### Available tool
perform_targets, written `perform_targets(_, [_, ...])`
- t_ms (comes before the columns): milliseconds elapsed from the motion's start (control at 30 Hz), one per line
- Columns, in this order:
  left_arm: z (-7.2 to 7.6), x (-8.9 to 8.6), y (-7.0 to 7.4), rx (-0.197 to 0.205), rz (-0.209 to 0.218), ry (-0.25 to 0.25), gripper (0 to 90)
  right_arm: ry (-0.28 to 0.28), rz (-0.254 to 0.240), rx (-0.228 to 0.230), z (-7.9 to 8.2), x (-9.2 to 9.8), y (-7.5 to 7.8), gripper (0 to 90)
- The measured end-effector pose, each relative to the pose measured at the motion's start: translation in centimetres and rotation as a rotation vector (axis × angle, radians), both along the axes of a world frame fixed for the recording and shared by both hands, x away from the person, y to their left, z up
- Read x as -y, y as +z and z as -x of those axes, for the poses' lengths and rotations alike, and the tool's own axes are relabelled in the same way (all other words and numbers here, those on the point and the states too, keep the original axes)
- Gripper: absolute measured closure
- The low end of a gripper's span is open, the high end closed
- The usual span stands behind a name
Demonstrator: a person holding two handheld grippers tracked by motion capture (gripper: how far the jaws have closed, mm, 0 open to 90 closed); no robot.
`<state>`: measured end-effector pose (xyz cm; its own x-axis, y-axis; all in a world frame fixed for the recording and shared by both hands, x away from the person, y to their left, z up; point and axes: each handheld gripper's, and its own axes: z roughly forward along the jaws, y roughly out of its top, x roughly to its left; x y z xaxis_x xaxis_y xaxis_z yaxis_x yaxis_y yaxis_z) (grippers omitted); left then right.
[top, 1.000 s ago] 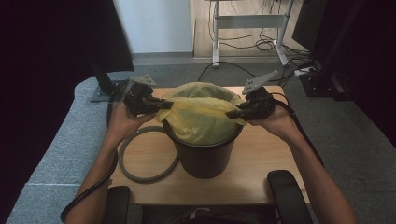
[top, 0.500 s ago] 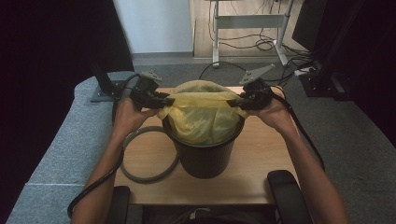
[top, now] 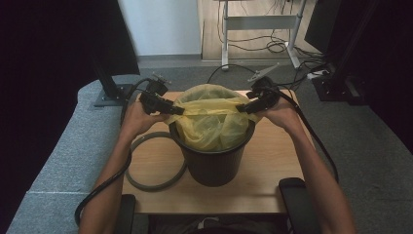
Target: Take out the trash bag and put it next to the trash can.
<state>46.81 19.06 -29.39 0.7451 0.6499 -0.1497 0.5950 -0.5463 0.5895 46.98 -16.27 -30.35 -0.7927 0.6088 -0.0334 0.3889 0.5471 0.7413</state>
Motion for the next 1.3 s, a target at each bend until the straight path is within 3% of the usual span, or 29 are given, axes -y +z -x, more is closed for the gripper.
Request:
perform_targets(67, [0.0,0.3,-0.1,-0.001,0.001,-0.009,54.4,0.035,-0.026,-0.033,-0.3,0.1,-0.1,49.2])
perform_targets(133, [0.0,0.4,-0.1,0.007,-0.003,-0.010,57.0,0.063,-0.035,-0.038,-0.3,0.1,-0.1,53.3])
perform_targets(233, [0.1,0.7,0.4,0.040,-0.023,0.003,60.6,0.053,-0.016,-0.023,-0.2,0.1,0.1,60.6])
perform_targets(400, [0.5,0.9,1.7,0.119,-0.003,0.025,68.0,0.048,0.008,0.077,0.2,-0.1,1.3,75.4])
perform_targets(500, [1.1,1.1,2.6,0.173,-0.018,0.032,77.2,0.053,-0.001,0.111,0.6,0.0,1.9,84.6])
perform_targets(567, [1.8,1.3,3.3,0.200,-0.019,0.015,84.5,0.083,-0.016,0.122,1.1,0.0,2.4,86.2])
perform_targets(667, [2.2,1.3,3.7,0.210,-0.010,-0.001,85.4,0.099,-0.028,0.122,1.5,-0.1,2.8,86.6])
perform_targets(867, [3.2,1.6,4.3,0.218,0.056,-0.062,85.1,0.158,-0.071,0.139,2.4,-0.8,3.8,86.7])
perform_targets(967, [3.7,1.9,4.4,0.211,0.106,-0.114,84.8,0.190,-0.092,0.136,2.8,-1.4,3.9,86.6])
perform_targets(1233, [4.8,4.3,4.6,0.204,0.172,-0.253,83.0,0.304,-0.121,0.117,3.7,-4.0,4.3,86.6])
perform_targets(1300, [5.0,4.8,4.4,0.201,0.169,-0.277,82.9,0.330,-0.130,0.111,3.8,-4.7,4.3,86.6])
